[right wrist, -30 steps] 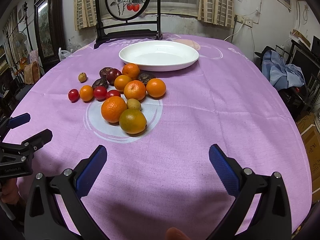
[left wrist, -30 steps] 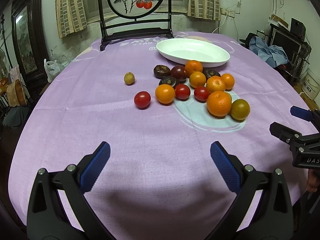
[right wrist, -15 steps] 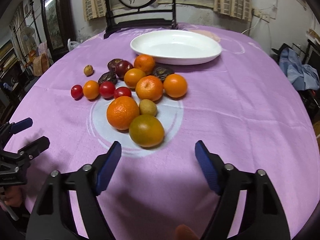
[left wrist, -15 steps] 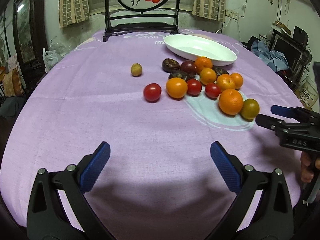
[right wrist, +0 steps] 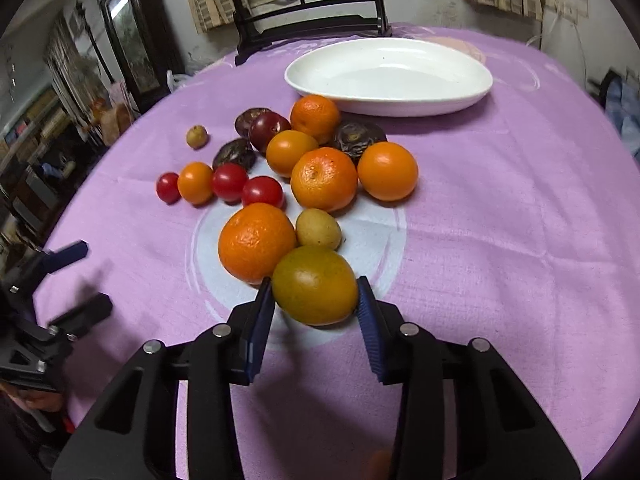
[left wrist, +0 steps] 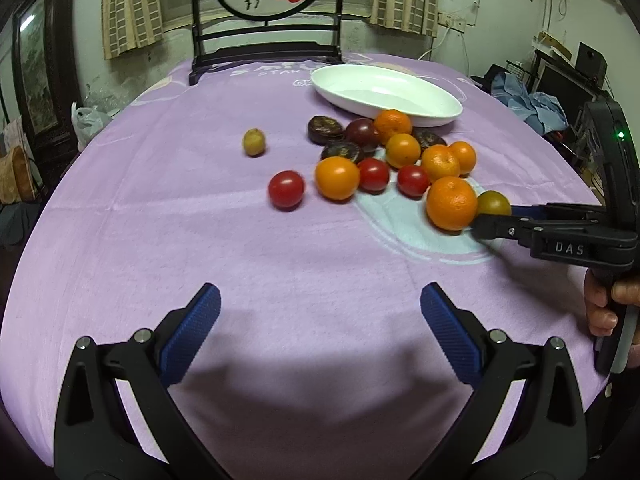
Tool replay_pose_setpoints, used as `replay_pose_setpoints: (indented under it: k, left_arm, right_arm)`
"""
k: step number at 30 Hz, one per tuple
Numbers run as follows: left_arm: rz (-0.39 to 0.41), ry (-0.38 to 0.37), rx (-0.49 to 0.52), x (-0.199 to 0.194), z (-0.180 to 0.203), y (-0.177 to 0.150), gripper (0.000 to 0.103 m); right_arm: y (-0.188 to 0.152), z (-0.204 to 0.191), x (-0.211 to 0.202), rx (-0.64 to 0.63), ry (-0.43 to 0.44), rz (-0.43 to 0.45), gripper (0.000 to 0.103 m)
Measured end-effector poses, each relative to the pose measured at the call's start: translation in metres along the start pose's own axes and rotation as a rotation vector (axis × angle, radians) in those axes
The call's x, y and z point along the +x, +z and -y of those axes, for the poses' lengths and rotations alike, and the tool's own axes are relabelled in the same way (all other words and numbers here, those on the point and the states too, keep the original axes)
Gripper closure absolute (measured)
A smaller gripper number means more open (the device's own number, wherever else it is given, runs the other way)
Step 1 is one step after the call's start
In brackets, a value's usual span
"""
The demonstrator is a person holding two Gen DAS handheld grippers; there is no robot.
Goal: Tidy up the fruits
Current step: 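Grasp the large yellow-green citrus with the right gripper while the left gripper grasps a tangerine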
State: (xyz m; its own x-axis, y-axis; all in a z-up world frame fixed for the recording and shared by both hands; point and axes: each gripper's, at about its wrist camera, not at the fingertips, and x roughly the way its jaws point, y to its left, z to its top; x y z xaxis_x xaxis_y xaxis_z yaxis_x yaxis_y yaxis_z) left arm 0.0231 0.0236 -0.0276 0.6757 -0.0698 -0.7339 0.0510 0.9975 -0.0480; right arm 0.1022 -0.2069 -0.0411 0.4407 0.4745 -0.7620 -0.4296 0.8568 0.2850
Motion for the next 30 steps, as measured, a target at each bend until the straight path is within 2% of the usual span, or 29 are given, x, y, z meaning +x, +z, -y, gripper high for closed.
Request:
replay_pose_setpoints:
  k: [5, 6, 9, 11, 18, 23, 30]
  left_arm:
    - [-0.003, -0.116, 0.017, 0.014, 0.023, 0.018, 0.003]
    - [-0.003, -0.134, 0.024, 0.018, 0.029, 0.022, 0.005]
    - [-0.033, -0.167, 0.058, 0.037, 0.052, 0.036, 0.020]
    - [-0.053, -0.174, 0.075, 0.047, 0.062, 0.042, 0.032]
    - [-0.091, -0.194, 0.115, 0.068, 0.089, 0.054, 0.037]
    - [-0.130, -0.192, 0.115, 0.079, 0.095, 0.055, 0.053]
    - [-0.134, -0.194, 0.109, 0.081, 0.091, 0.055, 0.057]
  right_arm:
    - [-0.004, 0.023, -0.019, 0.107, 0.086, 0.096, 0.062]
    - [-0.004, 0.026, -0.021, 0.124, 0.096, 0.105, 0.062]
    - [-0.005, 0.034, -0.025, 0.162, 0.117, 0.117, 0.062]
    - [-0.005, 0.036, -0.026, 0.171, 0.122, 0.119, 0.062]
    - [-0.006, 0.037, -0.030, 0.165, 0.117, 0.134, 0.062]
    - [-0.007, 0.039, -0.031, 0.167, 0.116, 0.137, 0.062]
    - [-0.007, 0.039, -0.031, 0.166, 0.103, 0.135, 0.062]
